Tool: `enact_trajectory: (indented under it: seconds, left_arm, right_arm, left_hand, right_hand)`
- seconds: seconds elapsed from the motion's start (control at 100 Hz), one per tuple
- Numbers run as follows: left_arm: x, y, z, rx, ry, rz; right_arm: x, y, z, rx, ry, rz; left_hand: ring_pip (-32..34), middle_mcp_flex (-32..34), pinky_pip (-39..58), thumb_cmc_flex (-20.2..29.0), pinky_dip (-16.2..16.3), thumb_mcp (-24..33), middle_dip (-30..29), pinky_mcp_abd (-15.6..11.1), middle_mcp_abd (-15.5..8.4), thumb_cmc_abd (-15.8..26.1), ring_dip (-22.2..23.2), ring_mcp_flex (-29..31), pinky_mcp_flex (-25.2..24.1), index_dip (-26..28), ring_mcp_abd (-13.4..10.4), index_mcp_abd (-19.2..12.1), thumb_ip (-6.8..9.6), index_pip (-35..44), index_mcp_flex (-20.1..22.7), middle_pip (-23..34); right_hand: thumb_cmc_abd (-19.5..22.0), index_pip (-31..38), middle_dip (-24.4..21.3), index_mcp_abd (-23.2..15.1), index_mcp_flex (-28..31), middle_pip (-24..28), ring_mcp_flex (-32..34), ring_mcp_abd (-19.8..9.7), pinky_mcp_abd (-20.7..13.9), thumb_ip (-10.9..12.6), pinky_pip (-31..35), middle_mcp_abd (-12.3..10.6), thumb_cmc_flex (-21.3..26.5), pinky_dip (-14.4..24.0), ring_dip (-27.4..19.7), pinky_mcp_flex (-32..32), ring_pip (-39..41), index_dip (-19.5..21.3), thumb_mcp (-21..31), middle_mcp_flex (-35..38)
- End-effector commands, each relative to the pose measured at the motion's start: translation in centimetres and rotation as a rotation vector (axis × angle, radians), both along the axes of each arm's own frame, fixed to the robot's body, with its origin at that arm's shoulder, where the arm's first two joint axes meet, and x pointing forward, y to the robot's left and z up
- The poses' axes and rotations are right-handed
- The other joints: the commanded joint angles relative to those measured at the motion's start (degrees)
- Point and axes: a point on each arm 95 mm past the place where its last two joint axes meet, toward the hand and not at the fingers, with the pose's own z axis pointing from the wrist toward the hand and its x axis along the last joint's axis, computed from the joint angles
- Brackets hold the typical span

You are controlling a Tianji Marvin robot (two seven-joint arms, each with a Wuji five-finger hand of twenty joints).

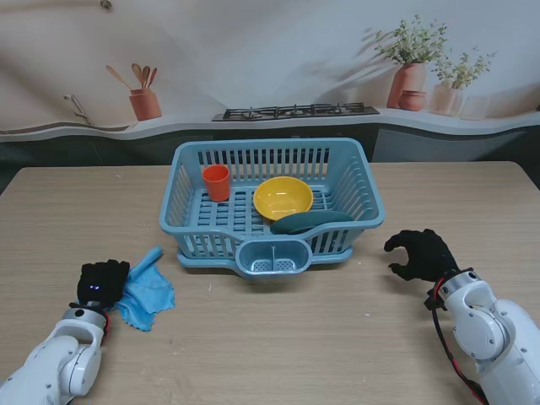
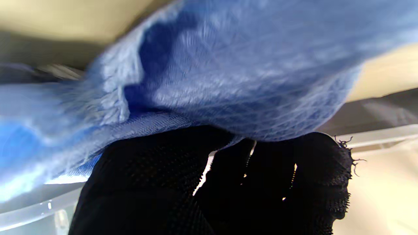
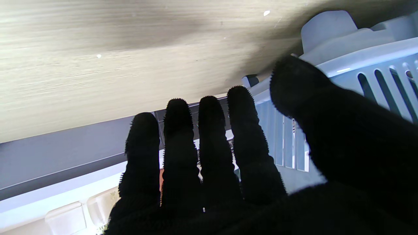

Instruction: Clear dishes and wipe the table

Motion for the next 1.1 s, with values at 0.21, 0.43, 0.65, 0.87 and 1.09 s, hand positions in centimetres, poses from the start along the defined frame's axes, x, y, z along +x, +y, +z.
enact_trajectory:
  seconds: [0.21,0.43,0.65,0.87,1.09]
  left_arm:
    - [3.9,-0.4,1.1,0.041,0.022,-0.040]
    - [4.2,0.0,0.8,0.111,0.089,-0.038]
    - [1.1,0.6,0.4,0.125,0.128,0.028]
    - [-2.7,1.4,0.5,0.153,0.149,0.074]
    - [-3.7,2.2,0.2,0.160,0.074,0.073]
  right_arm:
    - [-0.1,0.3,-0.2,-0.005,0.020,0.002]
    - [-0.1,0.3,-0.1,-0.005,0.018,0.001]
    - [-0.1,0.3,-0.2,-0.004,0.018,0.000]
    - [-0.1,0.3,-0.2,-0.003,0.022,0.004]
    - [-0.2,0.4,-0.3,-0.003,0.027,0.006]
  left_hand:
    - [5.89,-0.99,8.02,2.09,3.78,-0.52,0.10,2.33,-0.04,6.03,6.10,-0.08,-0.55,5.92,1.18,-4.10,-0.09,6.37,0.30,3.71]
    - [9.20,-0.74,9.57,3.62,4.27,-1.44,-0.08,2.33,-0.11,8.35,10.05,0.52,1.32,10.66,0.71,-5.27,-0.75,8.03,-0.24,6.54]
    - [8.96,-0.34,8.89,3.94,4.87,-1.70,0.15,2.33,-0.33,8.70,11.86,-0.14,0.75,14.38,1.90,-5.83,-0.85,6.68,0.92,6.88]
    - [8.36,-0.07,8.09,3.75,5.32,-1.60,0.05,2.33,-0.07,8.47,11.92,-0.32,-0.14,14.71,2.73,-5.87,-0.75,6.20,1.74,6.54]
    - [8.06,0.12,7.82,3.62,5.95,-1.43,0.27,2.33,0.24,8.58,11.98,-0.13,0.00,15.32,2.91,-5.66,-0.72,5.57,1.80,6.12]
  right_hand:
    - [0.59,0.22,-0.18,0.28,0.65,-0.10,-0.59,0.54,0.65,1.96,0.38,0.14,1.33,0.52,0.29,0.07,0.74,0.23,0.63,0.28]
    - [0.72,0.24,-0.17,0.24,0.64,-0.11,-0.64,0.52,0.66,1.96,0.42,0.15,1.20,0.53,0.27,0.09,0.68,0.23,0.62,0.26]
    - [0.75,0.27,-0.18,0.18,0.68,-0.13,-0.57,0.48,0.96,1.97,0.48,0.22,1.25,0.56,0.29,0.12,0.72,0.23,0.62,0.28]
    - [0.78,0.27,-0.18,0.16,0.71,-0.14,-0.56,0.53,0.83,1.98,0.47,0.14,1.30,0.54,0.28,0.14,0.71,0.22,0.64,0.34]
    - [0.84,0.28,-0.18,0.21,0.75,-0.15,-0.57,0.53,0.84,1.98,0.48,0.13,1.26,0.55,0.26,0.15,0.67,0.22,0.65,0.35]
